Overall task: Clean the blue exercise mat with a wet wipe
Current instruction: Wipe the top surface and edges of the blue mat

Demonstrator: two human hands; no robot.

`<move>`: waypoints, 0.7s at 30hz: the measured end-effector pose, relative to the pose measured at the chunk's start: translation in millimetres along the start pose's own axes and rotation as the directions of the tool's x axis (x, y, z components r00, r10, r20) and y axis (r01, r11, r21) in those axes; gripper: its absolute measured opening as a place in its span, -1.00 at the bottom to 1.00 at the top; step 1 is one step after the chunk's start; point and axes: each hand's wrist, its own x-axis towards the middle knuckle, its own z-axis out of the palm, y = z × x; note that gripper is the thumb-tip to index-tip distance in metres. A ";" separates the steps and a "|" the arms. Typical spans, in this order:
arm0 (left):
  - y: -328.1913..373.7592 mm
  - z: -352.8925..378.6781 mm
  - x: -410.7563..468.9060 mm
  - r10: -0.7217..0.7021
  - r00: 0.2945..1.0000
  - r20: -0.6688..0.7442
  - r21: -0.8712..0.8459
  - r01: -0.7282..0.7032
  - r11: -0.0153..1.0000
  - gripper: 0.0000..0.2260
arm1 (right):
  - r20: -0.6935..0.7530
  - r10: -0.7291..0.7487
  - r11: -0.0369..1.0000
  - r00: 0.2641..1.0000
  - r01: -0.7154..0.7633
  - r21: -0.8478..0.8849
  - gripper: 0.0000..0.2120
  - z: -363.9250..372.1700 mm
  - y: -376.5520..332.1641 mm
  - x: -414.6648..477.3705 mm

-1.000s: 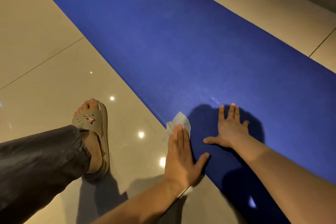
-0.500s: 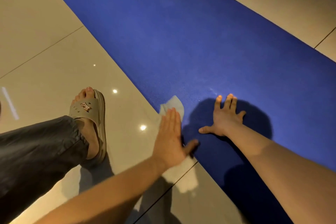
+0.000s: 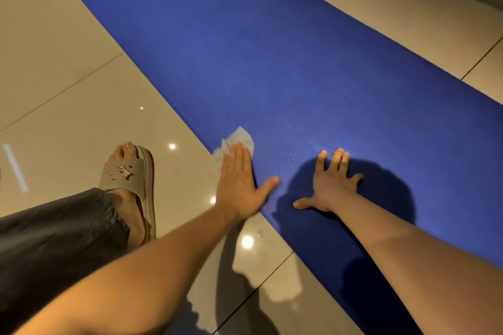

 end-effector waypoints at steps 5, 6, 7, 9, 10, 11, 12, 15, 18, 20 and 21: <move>0.3 12.3 -39.0 0.388 0.899 0.203 0.080 -0.410 0.908 -0.07 | -0.028 -0.015 1.000 1.000 0.015 0.008 0.44 0.9 1.6 -2.9; -10.5 5.5 -29.9 0.431 0.876 0.214 0.166 -0.468 0.868 -0.10 | -0.029 -0.019 1.000 0.999 0.019 0.007 0.44 0.8 2.0 -3.1; -19.0 -2.2 -17.1 0.420 0.884 0.205 0.239 -0.462 0.854 -0.10 | -0.028 -0.025 1.000 0.999 0.025 0.003 0.44 0.8 2.1 -2.8; -23.5 -22.3 12.8 0.221 0.965 0.145 0.266 -0.253 0.930 -0.08 | -0.027 -0.030 1.000 0.999 0.030 0.002 0.44 0.5 1.3 -2.4; -20.0 -30.0 26.7 0.094 0.987 0.128 0.236 -0.123 0.964 -0.07 | -0.025 -0.028 1.000 0.999 0.028 0.005 0.44 0.1 1.2 -2.6; -12.6 -33.3 35.8 0.004 0.991 0.132 0.194 -0.030 0.981 -0.06 | -0.024 -0.023 1.000 0.999 0.023 0.006 0.44 -0.3 1.2 -2.9; -2.3 -33.0 37.5 -0.029 0.989 0.145 0.145 0.007 0.989 -0.06 | -0.021 -0.019 1.000 1.000 0.019 0.005 0.44 -0.8 1.1 -3.0; 27.4 -20.3 10.2 0.083 0.974 0.212 0.096 -0.105 0.990 -0.08 | -0.012 -0.014 1.000 1.000 0.013 -0.004 0.47 -0.3 0.0 -2.6; 33.7 -6.9 -25.6 0.297 0.924 0.240 0.088 -0.325 0.942 -0.20 | -0.018 -0.011 1.000 1.000 0.010 -0.012 0.50 0.5 -0.8 -1.2; 24.0 -10.5 -23.4 0.401 0.900 0.173 0.103 -0.421 0.901 -0.34 | -0.026 -0.012 1.000 1.000 0.012 -0.015 0.47 1.1 -0.6 -0.4; 19.8 -14.9 -18.0 0.451 0.883 0.127 0.121 -0.465 0.877 -0.44 | -0.028 -0.015 1.000 0.999 0.014 -0.017 0.46 1.0 -0.4 -0.8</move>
